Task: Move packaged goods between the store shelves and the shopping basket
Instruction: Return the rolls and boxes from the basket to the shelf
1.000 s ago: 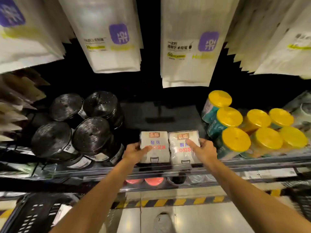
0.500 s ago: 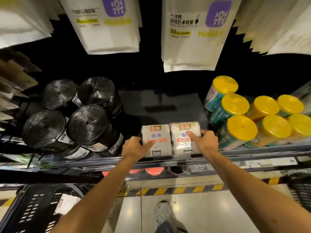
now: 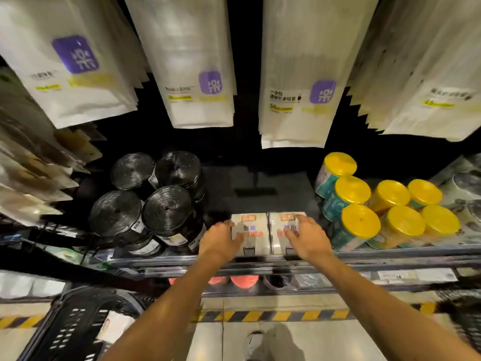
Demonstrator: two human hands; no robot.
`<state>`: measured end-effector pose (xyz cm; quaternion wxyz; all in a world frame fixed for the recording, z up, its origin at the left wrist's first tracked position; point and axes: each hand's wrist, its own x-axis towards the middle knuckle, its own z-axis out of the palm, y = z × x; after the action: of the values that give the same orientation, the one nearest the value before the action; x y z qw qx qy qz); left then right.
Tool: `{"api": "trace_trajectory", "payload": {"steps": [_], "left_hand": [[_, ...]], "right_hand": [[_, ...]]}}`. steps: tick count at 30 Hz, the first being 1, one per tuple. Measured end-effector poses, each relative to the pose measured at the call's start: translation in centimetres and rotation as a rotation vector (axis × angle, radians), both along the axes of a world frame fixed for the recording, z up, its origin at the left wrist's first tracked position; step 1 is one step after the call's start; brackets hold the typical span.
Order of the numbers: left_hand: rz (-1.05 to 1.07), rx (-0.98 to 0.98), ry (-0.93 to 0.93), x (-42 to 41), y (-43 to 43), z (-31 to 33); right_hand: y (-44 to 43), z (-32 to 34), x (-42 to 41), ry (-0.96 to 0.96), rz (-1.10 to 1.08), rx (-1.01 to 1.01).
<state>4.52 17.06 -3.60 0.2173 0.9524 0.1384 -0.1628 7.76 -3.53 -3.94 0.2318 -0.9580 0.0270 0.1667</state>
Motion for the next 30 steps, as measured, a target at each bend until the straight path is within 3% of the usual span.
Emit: {"api": "trace_trajectory", "payload": {"steps": [3, 6, 17, 24, 30], "left_hand": [[-0.068, 0.097, 0.046, -1.0, -0.1, 1.9], [-0.005, 0.143, 0.054, -2.8, -0.2, 3.3], [0.557, 0.138, 0.048, -16.5, 0.3, 7.0], [0.899, 0.12, 0.017, -27.2, 1.3, 6.8], [1.045, 0.095, 0.029, -33.5, 4.4, 5.5]], "right_hand": [[1.0, 2.0, 0.2, -0.006, 0.241, -0.068], [2.4, 3.2, -0.1, -0.034, 0.463, -0.1], [9.3, 6.0, -5.3, -0.122, 1.116, -0.012], [15.0, 7.0, -12.3, -0.063, 1.404, 0.006], [20.7, 5.5, -17.8, -0.081, 1.562, -0.063]]}}
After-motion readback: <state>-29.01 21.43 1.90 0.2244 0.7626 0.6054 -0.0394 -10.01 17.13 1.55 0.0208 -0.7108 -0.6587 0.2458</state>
